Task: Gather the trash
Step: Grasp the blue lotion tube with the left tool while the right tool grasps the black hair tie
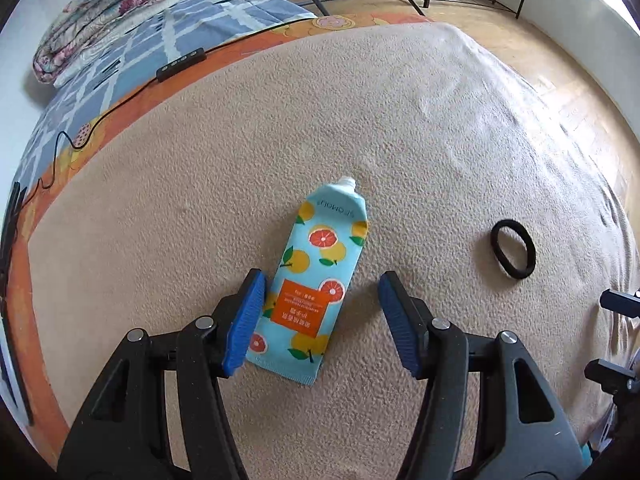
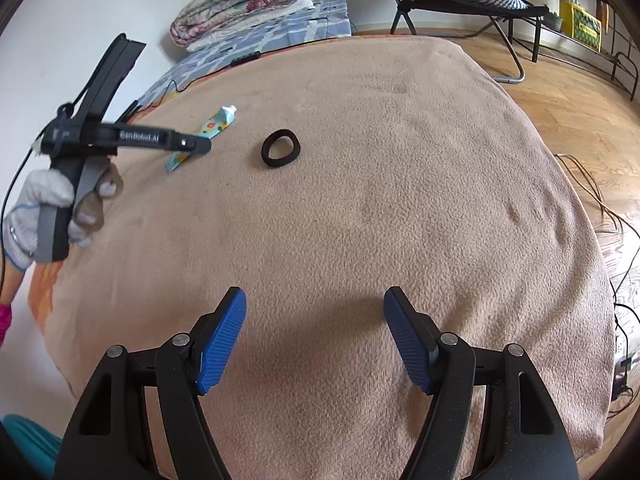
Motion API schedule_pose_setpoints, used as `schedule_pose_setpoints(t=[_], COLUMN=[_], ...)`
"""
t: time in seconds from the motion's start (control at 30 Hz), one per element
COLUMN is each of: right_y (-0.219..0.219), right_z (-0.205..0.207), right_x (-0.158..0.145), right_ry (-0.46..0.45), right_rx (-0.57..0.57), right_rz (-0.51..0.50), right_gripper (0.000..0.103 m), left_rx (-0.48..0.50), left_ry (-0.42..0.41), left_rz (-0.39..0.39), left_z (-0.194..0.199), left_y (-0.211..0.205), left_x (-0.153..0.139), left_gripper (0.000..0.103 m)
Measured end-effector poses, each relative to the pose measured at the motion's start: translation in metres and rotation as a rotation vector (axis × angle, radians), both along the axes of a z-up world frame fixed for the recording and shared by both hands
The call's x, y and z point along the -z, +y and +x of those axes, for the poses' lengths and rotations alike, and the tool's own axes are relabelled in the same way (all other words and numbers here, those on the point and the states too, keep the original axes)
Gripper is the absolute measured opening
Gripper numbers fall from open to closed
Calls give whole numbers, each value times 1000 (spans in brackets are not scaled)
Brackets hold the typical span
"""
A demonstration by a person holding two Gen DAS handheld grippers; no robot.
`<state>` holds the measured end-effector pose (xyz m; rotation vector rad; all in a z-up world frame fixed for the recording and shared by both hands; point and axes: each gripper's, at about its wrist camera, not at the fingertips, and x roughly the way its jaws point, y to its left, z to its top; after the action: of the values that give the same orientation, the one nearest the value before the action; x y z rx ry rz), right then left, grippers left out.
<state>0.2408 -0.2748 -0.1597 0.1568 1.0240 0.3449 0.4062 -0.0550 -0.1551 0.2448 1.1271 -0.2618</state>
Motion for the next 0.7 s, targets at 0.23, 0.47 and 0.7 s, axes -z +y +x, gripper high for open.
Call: schedule_pose_setpoints(t=[0.23,0.47,0.7], right_y=[21,46,61], right_z=[42,76,87], right_x=[-9,-1,7], right_ry=[-56,-48,-70], right_rx=[-27,-78,-80], right_rz=[-47,-66,-156], right_gripper=[71,71,53], left_rx=[-17,-44,-71], left_ry=[-23,-23,-44], left_rz=[-16,-45,-72], left_z=[7,-6,-29], left_y=[-1,13,27], left_x=[0,-3,-16], left_gripper=[39,36,36])
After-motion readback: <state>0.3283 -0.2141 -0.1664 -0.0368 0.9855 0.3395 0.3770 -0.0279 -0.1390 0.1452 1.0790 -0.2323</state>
